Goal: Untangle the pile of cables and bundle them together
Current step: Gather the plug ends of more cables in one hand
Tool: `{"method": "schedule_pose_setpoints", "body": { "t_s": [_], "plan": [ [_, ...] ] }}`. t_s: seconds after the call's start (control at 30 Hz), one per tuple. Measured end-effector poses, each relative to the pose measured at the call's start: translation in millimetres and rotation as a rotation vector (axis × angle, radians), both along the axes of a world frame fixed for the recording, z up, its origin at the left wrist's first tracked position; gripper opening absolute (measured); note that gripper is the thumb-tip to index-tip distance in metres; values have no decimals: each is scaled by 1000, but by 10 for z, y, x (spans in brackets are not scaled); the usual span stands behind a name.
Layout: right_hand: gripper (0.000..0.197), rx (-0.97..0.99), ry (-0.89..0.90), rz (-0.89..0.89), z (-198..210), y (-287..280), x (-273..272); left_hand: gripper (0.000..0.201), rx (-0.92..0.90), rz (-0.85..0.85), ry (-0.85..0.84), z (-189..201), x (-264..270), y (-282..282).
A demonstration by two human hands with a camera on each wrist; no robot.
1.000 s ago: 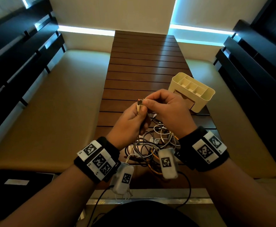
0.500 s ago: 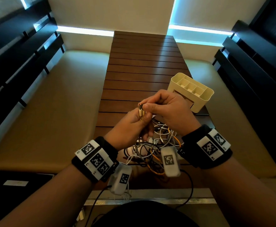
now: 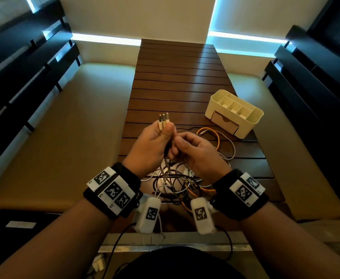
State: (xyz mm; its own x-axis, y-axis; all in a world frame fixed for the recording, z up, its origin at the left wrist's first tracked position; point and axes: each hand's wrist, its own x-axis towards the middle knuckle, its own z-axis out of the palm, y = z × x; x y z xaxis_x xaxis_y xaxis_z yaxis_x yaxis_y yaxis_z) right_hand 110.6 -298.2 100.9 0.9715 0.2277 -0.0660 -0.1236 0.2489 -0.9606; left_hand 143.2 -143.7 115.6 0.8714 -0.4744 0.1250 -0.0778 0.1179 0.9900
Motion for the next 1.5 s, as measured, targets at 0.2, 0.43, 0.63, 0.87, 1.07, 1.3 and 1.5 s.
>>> {"method": "schedule_pose_setpoints", "body": {
  "t_s": [0.2, 0.43, 0.63, 0.87, 1.07, 1.3, 1.5],
  "plan": [
    [39, -209, -53, 80, 11, -165, 33, 34, -48, 10, -9, -7, -18, 12],
    [38, -331, 12, 206, -29, -176, -18, 30, -135, 161, 9, 80, -12, -2],
    [5, -788, -231, 50, -124, -288, 63, 33, -128, 192, 97, 95, -12, 105],
    [4, -884, -460, -43, -38, -277, 167, 33, 384, 152, -169, -62, -41, 10],
    [5, -989, -702, 70, -88, -379, 243, 32, 722, 17, -226, 126, -5, -47],
    [28, -1264, -680, 185, -142, -505, 240, 27, 938, -65, -99, 147, -61, -229],
    [13, -1535, -646, 172, -284, -747, 221, 28, 996, -25, -107, 205, -134, -270]
  ]
}}
